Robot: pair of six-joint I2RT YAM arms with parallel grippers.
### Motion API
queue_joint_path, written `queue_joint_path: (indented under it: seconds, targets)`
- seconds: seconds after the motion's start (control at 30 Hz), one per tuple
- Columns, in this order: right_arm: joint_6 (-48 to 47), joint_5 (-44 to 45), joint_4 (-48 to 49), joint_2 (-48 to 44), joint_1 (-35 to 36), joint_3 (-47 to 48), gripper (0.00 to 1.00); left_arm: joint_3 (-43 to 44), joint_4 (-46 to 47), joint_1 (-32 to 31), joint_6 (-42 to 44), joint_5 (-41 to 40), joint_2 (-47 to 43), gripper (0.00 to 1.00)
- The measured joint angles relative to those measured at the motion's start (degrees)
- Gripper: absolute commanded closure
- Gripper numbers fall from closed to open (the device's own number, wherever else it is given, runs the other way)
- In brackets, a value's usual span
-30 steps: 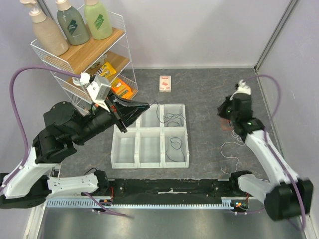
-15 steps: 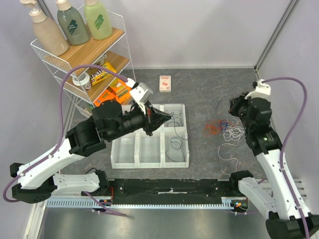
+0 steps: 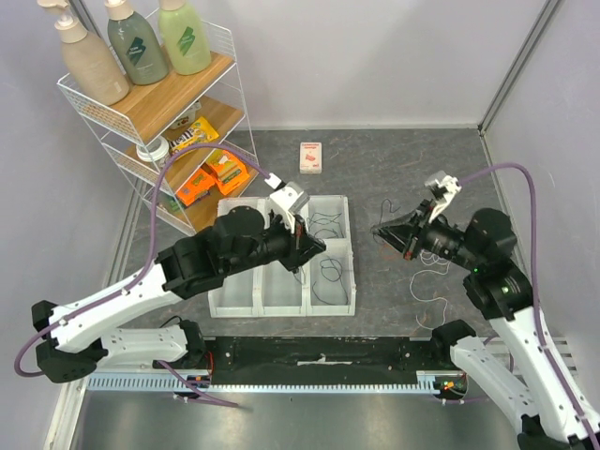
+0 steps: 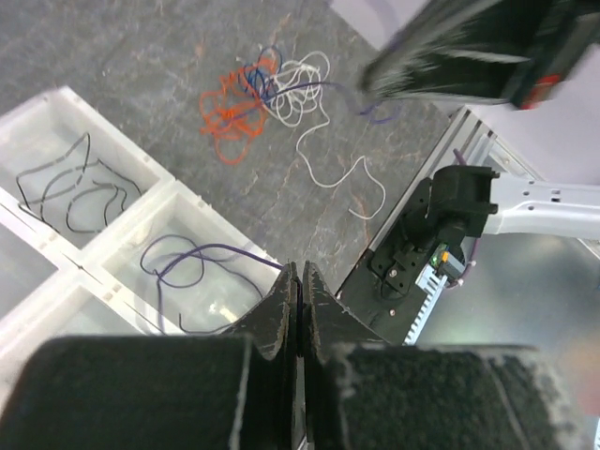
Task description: Untangle the cables
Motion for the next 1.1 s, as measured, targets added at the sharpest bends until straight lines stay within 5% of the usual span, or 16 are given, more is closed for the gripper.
queue_joint_path:
  seconds: [0.3, 0.57, 0.83, 0.9, 1.0, 1.1]
  targets:
    - [10.69, -14.86, 14.80, -3.10, 4.37, -9.42, 1.00, -11.26, 4.81, 0.00, -6.88, 0.24, 4.63, 0.98]
    - [18.53, -16.31, 25.79, -2.19, 13.14, -10.01, 1.00, -15.41, 7.93, 0.00, -10.03, -4.20, 18.51, 0.98]
    - [19.15, -12.94, 33.20, 4.17, 27.19, -8.83, 1.00, -16.55, 14.71, 0.00, -12.48, -4.24, 22.32, 0.98]
    - [17.18, -10.38, 32.11, 5.70, 29.57, -8.48, 1.00, -17.22, 16.55, 0.00, -12.83, -3.72, 22.32, 0.87]
    - [14.40, -5.49, 28.92, 5.01, 30.38, -8.48, 1.00, -18.03, 17.57, 0.07, -12.98, -2.34, 22.10, 0.51]
    - [11.63, -0.35, 25.38, 1.90, 30.36, -8.50, 1.00, -19.37, 17.46, 0.28, -13.03, -1.64, 19.63, 0.36]
